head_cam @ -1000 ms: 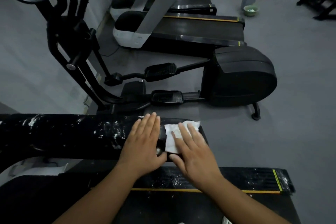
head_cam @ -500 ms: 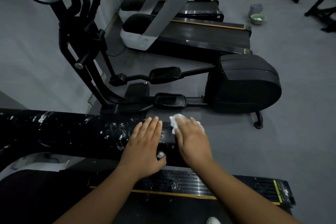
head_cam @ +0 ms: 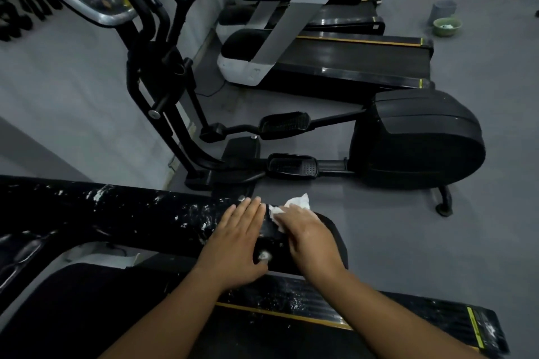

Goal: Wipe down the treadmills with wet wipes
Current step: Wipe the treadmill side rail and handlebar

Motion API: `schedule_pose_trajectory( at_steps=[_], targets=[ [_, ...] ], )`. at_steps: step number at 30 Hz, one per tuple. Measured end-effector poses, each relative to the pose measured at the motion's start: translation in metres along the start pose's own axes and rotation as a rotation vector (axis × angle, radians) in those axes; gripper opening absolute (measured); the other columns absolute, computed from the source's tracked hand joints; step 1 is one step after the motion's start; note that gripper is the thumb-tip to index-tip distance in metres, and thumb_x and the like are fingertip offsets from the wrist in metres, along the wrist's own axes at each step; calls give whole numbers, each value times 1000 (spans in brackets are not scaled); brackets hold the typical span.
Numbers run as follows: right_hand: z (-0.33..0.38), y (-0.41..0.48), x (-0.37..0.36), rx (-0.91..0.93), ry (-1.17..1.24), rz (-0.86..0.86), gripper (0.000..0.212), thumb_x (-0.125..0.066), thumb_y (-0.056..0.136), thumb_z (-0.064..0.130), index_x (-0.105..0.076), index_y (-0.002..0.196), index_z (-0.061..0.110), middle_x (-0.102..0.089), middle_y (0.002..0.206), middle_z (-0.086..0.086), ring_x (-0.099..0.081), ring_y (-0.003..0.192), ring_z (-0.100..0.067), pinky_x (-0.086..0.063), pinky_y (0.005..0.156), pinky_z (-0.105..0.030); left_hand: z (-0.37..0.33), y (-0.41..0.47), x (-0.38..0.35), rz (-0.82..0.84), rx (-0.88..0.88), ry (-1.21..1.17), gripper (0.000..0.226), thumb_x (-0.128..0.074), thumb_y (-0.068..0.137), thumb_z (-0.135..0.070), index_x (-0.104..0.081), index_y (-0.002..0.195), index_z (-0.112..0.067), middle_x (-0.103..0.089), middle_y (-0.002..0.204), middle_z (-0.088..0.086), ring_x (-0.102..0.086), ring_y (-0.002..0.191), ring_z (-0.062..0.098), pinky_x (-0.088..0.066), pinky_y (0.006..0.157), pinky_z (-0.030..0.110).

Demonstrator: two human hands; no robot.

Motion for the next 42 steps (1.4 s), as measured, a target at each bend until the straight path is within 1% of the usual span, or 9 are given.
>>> schedule_pose_trajectory(
  at_steps=[3,7,11,17,22,28,33,38,42],
  targets=[
    [1,14,23,-49,98,-25,59,-52,93,0,-49,146,27,-68,121,-1,-65,104,-21,-51,80,-29,-2,0,3,19,6,-9,106,-43,87,-64,27,154,-20,33,162,-2,33,149,14,15,124,39],
    [14,17,5,9,173,-74,33,-48,95,19,-62,124,27,-62,125,8,-57,119,-11,-51,97,-40,2,-2,5,18,-24,-46,102,-39,87,-63,18,159,-18,29,164,-2,31,149,12,14,124,37],
    [2,-41,-32,165,-215,44,54,-40,103,40,-38,154,22,-35,160,4,-26,151,-15,-24,120,-40,16,-5,6,-34,-55,-48,99,-37,83,-63,-2,162,-15,11,169,2,16,153,14,11,121,33],
    [25,4,-44,-200,-162,-127,53,-37,104,48,-41,149,19,-48,147,3,-39,141,-15,-31,118,-41,56,-19,8,-66,-94,-33,101,-38,85,-66,4,161,-15,15,168,3,16,154,16,11,123,35],
    [45,-28,-73,-6,-378,-5,60,-31,105,53,-36,154,20,-30,163,0,-22,152,-20,-21,120,-40,84,-29,13,-93,-115,-88,100,-35,90,-69,21,155,-19,29,163,0,26,151,15,16,123,34],
    [50,18,-72,-401,-363,-184,59,-24,103,61,-45,144,25,-43,153,1,-32,146,-20,-29,118,-44,94,-29,5,-90,-147,-78,105,-31,85,-75,18,158,-17,30,162,2,27,151,17,19,120,38],
    [70,-19,-88,-137,-354,10,62,-21,106,57,-29,158,24,-21,166,4,-11,155,-16,-15,125,-41,96,-30,4,-77,-161,-108,103,-33,87,-72,23,153,-16,32,161,4,28,150,19,18,121,40],
    [45,34,-68,-405,-413,-170,47,-24,104,57,-55,124,29,-54,131,9,-49,128,-16,-38,106,-40,101,-27,8,-49,-146,-113,104,-37,91,-71,23,155,-17,34,159,2,28,150,18,16,123,38],
    [80,27,-97,-239,-350,-37,71,-10,103,64,-42,151,22,-33,162,2,-23,151,-18,-21,123,-43,115,-23,8,-70,-135,-88,105,-32,85,-73,14,159,-15,23,166,4,22,153,18,15,123,39]
  ],
)
Point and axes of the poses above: each hand's wrist, its own y-axis towards the middle knuckle, its own x-axis out of the back of the hand, z = x × y, the point moved 4 cm from there along y, towards the middle knuckle
